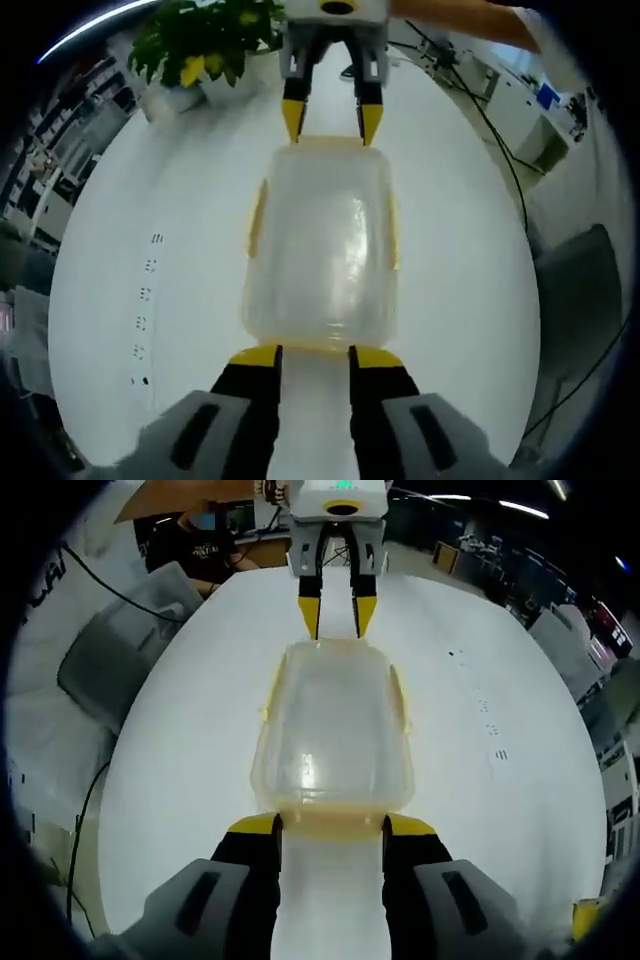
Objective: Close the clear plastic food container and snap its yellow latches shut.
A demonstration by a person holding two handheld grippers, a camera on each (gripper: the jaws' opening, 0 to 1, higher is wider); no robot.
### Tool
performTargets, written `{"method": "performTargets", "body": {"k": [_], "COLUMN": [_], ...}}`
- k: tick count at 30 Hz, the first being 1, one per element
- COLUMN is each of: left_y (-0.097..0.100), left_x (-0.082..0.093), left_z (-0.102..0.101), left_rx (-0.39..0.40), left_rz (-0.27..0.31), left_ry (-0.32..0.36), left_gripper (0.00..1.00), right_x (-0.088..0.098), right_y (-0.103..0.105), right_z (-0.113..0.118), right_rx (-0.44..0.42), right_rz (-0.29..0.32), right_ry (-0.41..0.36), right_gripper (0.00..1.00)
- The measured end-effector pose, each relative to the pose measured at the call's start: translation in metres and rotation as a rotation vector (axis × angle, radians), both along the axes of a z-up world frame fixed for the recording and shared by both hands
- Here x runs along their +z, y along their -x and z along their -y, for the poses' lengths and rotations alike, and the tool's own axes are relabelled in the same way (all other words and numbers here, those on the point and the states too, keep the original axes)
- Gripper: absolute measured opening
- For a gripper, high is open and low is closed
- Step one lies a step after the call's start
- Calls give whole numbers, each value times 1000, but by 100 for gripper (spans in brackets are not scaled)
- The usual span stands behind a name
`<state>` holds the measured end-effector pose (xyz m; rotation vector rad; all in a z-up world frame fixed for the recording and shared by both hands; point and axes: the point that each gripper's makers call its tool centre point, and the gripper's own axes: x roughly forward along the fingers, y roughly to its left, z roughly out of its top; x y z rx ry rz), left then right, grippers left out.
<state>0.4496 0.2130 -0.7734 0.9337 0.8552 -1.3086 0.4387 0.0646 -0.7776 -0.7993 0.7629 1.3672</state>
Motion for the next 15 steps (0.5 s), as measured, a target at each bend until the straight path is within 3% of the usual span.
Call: {"method": "performTargets", "body": {"k": [2, 4, 6, 15], "left_y": [2, 5, 8, 3], "left_x": [-1, -7, -12, -10], "left_z": [-3, -13, -14, -2], "left_rx": [-6, -40, -47, -50], "left_rz": [-9, 4, 1, 4], "left_ry": [-16, -82, -91, -43], "left_gripper": [25, 30, 32, 32], "right_x": [-2, -6, -10, -10], "right_y": [-1, 2, 2, 8], "right_z": [2, 6, 8, 11], "right_rx": [0, 3, 7, 19], "right_rz": [0, 3, -2, -8], "right_ry": [14, 29, 35, 49], "right_gripper": [36, 37, 37, 37]}}
